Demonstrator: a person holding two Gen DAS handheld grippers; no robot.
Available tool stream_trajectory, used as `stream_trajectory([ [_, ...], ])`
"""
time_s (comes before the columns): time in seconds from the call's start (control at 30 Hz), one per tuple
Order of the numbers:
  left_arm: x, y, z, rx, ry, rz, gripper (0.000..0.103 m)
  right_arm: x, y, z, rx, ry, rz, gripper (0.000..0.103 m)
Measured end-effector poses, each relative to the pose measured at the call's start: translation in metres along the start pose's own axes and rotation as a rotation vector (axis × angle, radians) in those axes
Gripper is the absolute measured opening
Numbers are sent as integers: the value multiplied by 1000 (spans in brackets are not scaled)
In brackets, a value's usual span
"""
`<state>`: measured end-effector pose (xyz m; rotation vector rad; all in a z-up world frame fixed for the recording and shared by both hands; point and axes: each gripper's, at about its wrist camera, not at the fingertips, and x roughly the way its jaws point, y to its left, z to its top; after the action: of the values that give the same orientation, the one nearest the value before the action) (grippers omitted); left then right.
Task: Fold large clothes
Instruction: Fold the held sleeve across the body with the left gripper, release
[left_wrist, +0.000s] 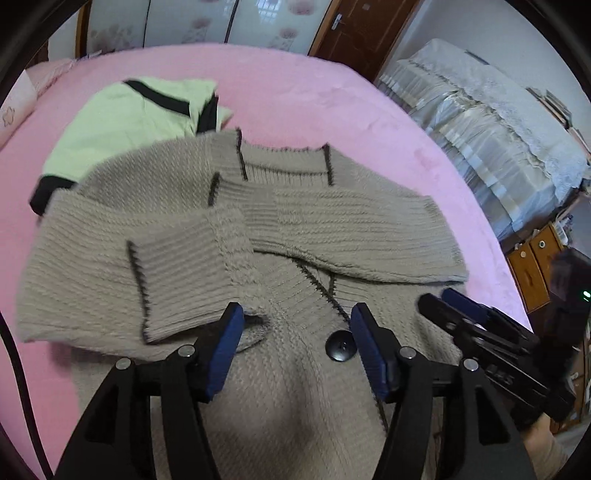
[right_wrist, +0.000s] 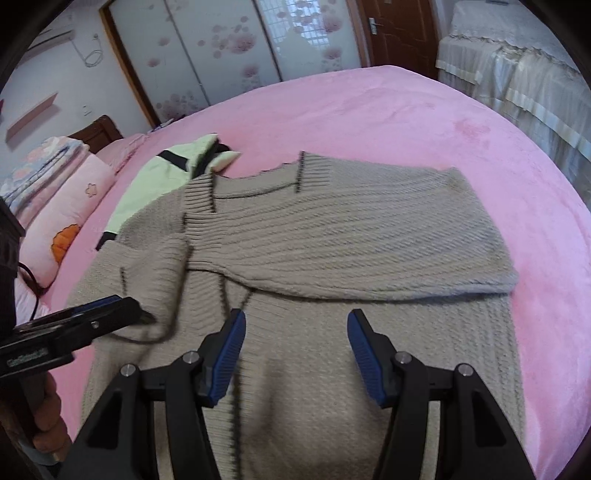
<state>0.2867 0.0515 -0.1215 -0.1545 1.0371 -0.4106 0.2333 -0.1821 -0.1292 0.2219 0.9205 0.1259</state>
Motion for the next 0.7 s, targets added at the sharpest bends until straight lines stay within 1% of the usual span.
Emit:
stream_trajectory([
  [0.03,-16,1,-2,12,-27,10,67,-1,7,2,-12,-4,14,58],
  [0.07,-27,2,-3,17,-51,21,71,-2,14,4,-28,-8,31,58],
  [0.1,-44,7,-7,24,-93,56,75,-4,23,5,-49,-13,48,58],
  [0.17,-68,16,-12,28,-151,122,76,-6,45,8,-109,-27,80,57],
  [0.2,-76,23,-15,28,-173,167,76,-7,58,9,-146,-35,89,57],
  [0.27,-90,40,-22,16,-197,249,76,-7,77,8,-209,-44,97,57],
  [0.33,-94,58,-29,-16,-205,305,76,-4,100,6,-274,-44,113,58],
  [0.37,-93,74,-36,-53,-198,337,76,-2,111,4,-305,-42,124,57],
  [0.47,-78,112,-48,-155,-141,380,76,8,137,-2,-395,-36,144,57],
  [0.53,-70,134,-56,-210,-109,377,76,19,157,-9,-482,-29,126,57],
  [0.57,-64,145,-60,-235,-91,363,76,26,166,-13,-530,-24,112,57],
  [0.7,-42,170,-65,-298,-58,342,76,55,190,-29,-694,-12,19,57],
])
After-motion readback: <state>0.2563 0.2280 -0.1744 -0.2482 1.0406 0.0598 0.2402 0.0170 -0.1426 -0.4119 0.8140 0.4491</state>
